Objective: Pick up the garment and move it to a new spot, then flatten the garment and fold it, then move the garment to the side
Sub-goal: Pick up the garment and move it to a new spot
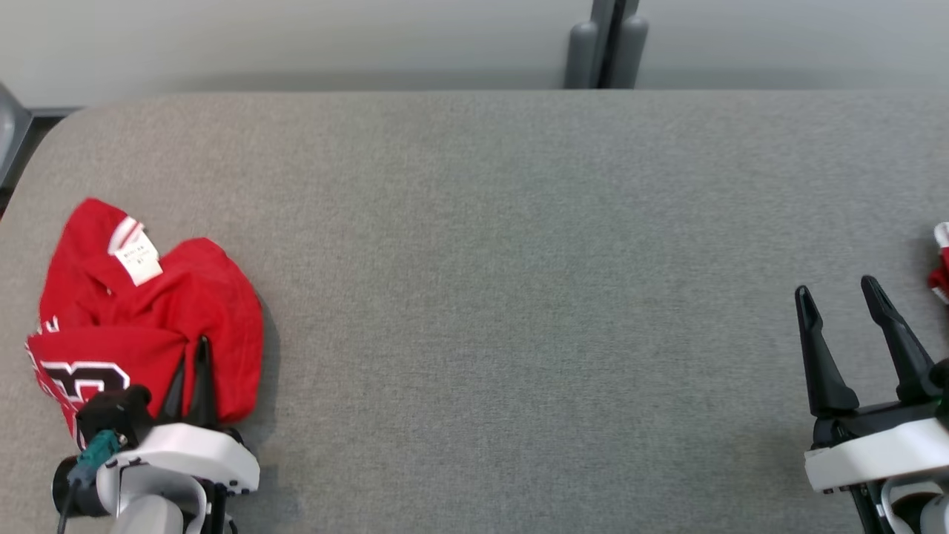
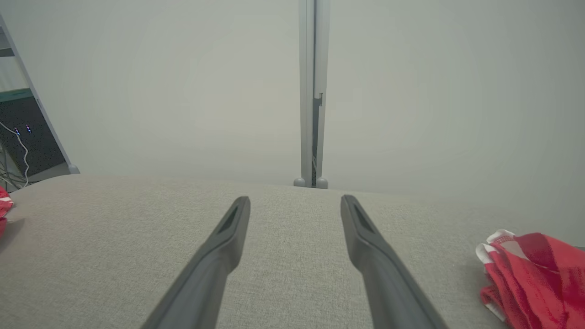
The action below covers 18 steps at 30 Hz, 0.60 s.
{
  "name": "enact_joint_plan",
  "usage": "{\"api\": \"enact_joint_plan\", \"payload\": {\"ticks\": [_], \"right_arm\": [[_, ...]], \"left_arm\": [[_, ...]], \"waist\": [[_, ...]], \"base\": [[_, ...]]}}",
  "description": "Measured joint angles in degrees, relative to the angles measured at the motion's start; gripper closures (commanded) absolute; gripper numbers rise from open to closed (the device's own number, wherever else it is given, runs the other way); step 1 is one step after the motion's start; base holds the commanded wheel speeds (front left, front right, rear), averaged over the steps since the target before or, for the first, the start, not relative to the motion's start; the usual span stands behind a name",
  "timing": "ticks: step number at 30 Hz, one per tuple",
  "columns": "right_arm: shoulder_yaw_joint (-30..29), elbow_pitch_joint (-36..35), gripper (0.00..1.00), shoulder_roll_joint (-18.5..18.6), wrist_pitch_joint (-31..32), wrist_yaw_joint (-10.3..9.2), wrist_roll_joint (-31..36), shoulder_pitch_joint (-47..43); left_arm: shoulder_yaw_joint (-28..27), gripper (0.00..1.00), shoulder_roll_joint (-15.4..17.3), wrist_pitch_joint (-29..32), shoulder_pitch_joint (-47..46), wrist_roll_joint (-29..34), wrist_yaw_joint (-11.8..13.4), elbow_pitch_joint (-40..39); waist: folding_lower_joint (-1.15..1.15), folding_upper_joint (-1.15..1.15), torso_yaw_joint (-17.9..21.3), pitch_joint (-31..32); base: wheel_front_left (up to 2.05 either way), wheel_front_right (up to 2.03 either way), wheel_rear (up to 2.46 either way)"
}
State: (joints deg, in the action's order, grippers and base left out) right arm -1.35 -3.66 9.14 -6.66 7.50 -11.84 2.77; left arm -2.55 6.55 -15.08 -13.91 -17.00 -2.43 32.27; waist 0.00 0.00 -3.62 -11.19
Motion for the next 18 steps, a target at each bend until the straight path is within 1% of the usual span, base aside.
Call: {"api": "enact_joint_plan", "payload": {"ticks": [5,11,16,18], "right_arm": [[0.1,1.2,0.0,-0.5,-0.8,0.0,-0.8,-1.2],[0.4,2.3,0.0,-1.1,-1.0,0.0,-1.5,-2.1],[0.5,2.7,0.0,-1.4,-1.5,-0.01,-1.8,-2.2],[0.5,2.8,0.0,-1.5,-1.5,0.0,-1.9,-2.2]], "left_arm": [[1.5,1.0,-0.5,0.0,4.8,0.9,0.5,-4.8],[3.3,1.0,-1.5,2.2,8.9,1.3,1.5,-11.8],[6.2,1.0,-1.8,4.7,10.0,1.9,1.4,-16.7],[7.5,1.0,-1.9,5.7,9.8,2.4,0.9,-18.1]], "waist": [[0.0,0.0,2.2,3.1],[0.0,0.0,5.0,5.1],[0.0,0.0,7.1,5.3],[0.0,0.0,7.9,5.0]], "base": [[0.0,0.0,0.0],[0.0,0.0,0.0],[0.0,0.0,0.0],[0.0,0.0,0.0]]}}
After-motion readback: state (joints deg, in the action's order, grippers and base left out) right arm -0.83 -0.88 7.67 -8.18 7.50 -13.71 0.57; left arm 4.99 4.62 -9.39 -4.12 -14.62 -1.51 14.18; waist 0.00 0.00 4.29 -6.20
